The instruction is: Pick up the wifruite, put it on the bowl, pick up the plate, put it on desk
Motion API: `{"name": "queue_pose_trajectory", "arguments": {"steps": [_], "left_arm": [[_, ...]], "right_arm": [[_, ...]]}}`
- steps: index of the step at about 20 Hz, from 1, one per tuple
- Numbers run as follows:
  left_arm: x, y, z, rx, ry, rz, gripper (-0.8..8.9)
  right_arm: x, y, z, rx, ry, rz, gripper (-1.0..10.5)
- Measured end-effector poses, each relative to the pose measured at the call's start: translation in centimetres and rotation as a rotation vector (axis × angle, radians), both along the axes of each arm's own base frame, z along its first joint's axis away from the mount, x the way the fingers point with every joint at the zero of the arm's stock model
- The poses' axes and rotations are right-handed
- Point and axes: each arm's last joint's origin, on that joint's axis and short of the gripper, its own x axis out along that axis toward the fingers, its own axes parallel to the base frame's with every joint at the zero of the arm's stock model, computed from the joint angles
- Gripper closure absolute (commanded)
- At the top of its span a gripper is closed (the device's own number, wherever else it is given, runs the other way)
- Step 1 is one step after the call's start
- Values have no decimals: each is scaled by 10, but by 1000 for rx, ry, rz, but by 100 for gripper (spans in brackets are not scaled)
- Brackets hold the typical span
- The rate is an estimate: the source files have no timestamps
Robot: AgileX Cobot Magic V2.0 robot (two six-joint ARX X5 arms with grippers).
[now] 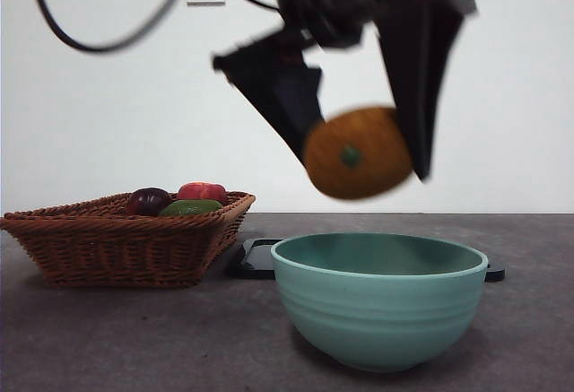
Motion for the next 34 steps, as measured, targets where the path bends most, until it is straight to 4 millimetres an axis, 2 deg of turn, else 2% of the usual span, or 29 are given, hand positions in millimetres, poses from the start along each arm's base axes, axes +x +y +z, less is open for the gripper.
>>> {"name": "queue_pose_trajectory", "arguments": {"steps": [6, 13, 23, 24, 26, 28, 34], "left_arm": [[12, -21, -45, 55, 23, 0, 578], [16, -29, -74, 109, 48, -19, 578], [17, -29, -75, 115, 48, -29, 556], [18, -28, -75, 115, 47, -29, 534], [21, -26, -74, 117, 46, -29, 416], [24, -25, -70, 123, 48, -29, 346], [29, -32, -40, 91, 20, -57, 307]], "right_arm": [[0, 0, 0, 0, 0, 0, 359], [0, 0, 0, 0, 0, 0, 359], [0, 0, 0, 0, 0, 0, 359], [0, 0, 0, 0, 0, 0, 359], [0, 0, 0, 0, 1, 0, 359], [0, 0, 0, 0, 1, 0, 359], [0, 0, 0, 0, 1, 0, 359]]}}
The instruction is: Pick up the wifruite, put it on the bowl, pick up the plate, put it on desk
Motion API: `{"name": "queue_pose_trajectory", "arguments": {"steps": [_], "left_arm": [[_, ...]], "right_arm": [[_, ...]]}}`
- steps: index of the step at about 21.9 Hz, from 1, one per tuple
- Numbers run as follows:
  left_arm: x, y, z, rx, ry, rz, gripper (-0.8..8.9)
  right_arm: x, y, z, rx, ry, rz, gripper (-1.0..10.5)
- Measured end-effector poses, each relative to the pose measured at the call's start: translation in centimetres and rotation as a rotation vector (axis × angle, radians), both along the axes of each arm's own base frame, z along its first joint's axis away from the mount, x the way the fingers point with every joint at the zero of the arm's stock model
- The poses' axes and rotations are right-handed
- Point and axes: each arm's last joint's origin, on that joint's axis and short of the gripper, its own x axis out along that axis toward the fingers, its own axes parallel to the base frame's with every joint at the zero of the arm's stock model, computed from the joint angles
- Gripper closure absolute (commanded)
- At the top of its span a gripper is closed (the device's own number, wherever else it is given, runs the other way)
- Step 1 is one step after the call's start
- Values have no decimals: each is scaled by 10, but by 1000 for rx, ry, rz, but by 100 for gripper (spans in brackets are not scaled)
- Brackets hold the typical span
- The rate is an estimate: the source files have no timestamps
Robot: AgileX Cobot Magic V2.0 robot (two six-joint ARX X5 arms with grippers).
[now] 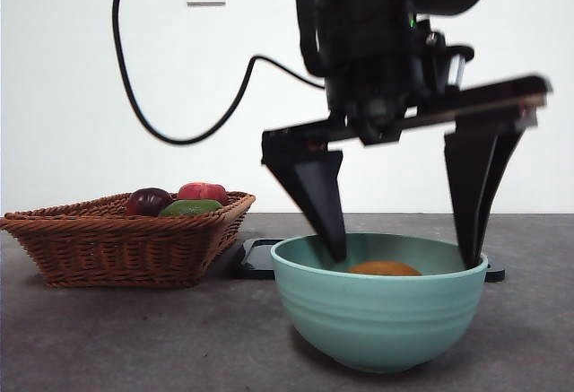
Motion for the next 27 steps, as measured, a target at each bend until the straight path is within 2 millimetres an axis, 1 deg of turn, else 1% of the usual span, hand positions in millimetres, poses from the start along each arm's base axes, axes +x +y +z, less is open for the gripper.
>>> {"name": "queue_pose_trajectory", "arguments": {"steps": [3, 4, 6, 7, 8, 9, 12, 14, 17, 19, 21, 25, 27], "left_arm": [[-2, 0, 17, -13, -24, -26, 302], [-3, 3, 27, -16, -47, -29, 299], [-9, 14, 54, -54, -97, -36, 255], [-13, 23, 70, -75, -115, -34, 221], [-18, 31, 85, -101, -133, -35, 210], [-23, 40, 101, -129, -151, -36, 211], [-38, 67, 138, -195, -202, -55, 215], [-52, 90, 162, -227, -227, -65, 216], [-76, 132, 195, -275, -270, -90, 216], [-91, 158, 211, -305, -297, -103, 216], [-105, 183, 223, -330, -322, -115, 216], [-128, 224, 241, -409, -378, -114, 217], [-138, 241, 242, -436, -404, -108, 217]], "right_arm": [[0, 0, 0, 0, 0, 0, 359], [0, 0, 0, 0, 2, 0, 359], [0, 0, -1, -2, 7, 0, 359], [0, 0, -1, -2, 7, 0, 359], [0, 0, -1, -2, 8, 0, 359], [0, 0, -1, -2, 7, 0, 359], [0, 0, -1, -2, 8, 0, 359], [-1, 0, -1, -4, 15, 0, 359], [0, -1, -2, -21, 19, -34, 359], [0, -1, -2, -27, 19, -46, 359], [0, -1, -2, -27, 20, -46, 359], [0, -1, -2, -27, 20, -46, 359], [0, -1, -2, -27, 20, -46, 359]]}}
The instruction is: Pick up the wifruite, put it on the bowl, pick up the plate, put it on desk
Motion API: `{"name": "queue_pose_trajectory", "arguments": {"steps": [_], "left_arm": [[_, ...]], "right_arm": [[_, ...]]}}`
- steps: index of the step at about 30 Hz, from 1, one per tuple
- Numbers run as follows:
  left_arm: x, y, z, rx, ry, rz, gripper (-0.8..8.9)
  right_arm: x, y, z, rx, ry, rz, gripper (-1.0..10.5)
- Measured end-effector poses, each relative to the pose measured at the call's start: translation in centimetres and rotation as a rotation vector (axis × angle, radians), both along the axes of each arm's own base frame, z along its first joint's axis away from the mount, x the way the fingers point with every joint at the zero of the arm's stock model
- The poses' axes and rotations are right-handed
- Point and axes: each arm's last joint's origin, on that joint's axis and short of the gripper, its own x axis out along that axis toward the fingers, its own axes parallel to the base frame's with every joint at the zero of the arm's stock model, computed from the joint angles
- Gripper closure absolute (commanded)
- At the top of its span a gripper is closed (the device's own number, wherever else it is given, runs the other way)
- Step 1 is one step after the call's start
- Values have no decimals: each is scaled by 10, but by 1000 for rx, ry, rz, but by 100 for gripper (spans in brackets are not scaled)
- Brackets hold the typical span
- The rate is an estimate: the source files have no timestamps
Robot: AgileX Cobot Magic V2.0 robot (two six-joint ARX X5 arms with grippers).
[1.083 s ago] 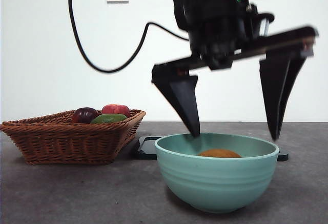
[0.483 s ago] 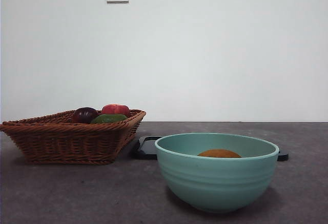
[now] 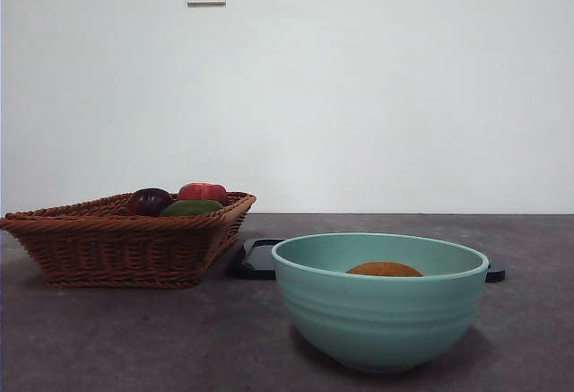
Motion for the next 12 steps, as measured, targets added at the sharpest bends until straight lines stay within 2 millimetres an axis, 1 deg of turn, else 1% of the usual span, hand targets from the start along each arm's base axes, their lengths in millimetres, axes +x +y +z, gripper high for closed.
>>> {"name": "queue_pose_trajectory", "arguments": {"steps": [2, 5, 12], "left_arm": [[-8, 15, -4, -14, -16, 8, 217], [-21, 37, -16, -37, -33, 12, 217], [-47, 83, -44, -218, -123, 23, 217]], "right_arm": [[0, 0, 0, 0, 0, 0, 359], [0, 0, 0, 0, 0, 0, 359], [1, -1, 0, -20, -4, -44, 359]]}}
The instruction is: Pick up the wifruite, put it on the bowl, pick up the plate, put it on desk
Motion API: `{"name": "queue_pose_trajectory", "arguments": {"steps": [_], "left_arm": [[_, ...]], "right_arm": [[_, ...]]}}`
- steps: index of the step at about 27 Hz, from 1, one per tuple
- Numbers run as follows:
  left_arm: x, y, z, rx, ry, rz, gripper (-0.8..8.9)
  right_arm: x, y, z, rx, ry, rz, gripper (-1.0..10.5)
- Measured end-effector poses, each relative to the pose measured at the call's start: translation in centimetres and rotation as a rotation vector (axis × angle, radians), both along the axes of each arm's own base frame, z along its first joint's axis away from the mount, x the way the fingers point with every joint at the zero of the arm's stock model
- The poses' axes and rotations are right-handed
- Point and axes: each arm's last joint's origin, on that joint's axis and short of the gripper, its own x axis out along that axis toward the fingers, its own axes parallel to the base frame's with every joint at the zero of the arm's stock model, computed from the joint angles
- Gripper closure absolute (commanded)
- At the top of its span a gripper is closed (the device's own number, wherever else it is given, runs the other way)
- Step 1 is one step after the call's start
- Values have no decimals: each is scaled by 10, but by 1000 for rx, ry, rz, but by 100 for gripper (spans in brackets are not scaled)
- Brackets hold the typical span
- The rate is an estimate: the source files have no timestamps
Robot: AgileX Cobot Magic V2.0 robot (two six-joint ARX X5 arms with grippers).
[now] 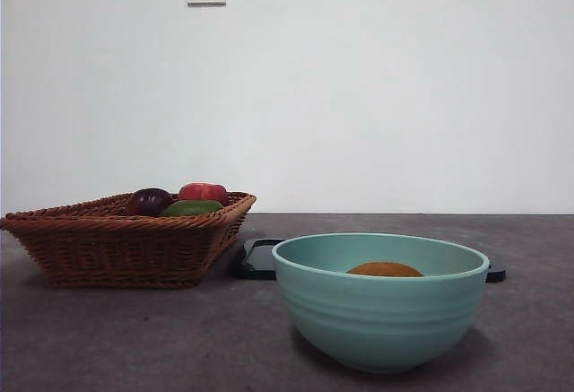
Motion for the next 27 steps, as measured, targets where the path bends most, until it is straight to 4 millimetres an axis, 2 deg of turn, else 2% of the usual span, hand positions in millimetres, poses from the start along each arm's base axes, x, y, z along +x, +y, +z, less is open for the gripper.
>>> {"name": "queue_pose_trajectory", "arguments": {"steps": [3, 6, 13, 22, 27], "left_arm": [[-11, 20, -12, -67, -26, 6, 217], [-17, 30, -22, -96, -36, 10, 217], [-19, 37, -47, -89, -41, 65, 217], [-16, 32, -41, -167, -86, 77, 217], [-16, 31, -39, -187, -97, 77, 217]], "right_arm": [[0, 0, 0, 3, 2, -2, 359], [0, 0, 0, 7, 5, -4, 359], [0, 0, 0, 26, 18, -16, 360], [0, -1, -3, 41, 71, -56, 360], [13, 4, -3, 65, 143, -22, 360]]}}
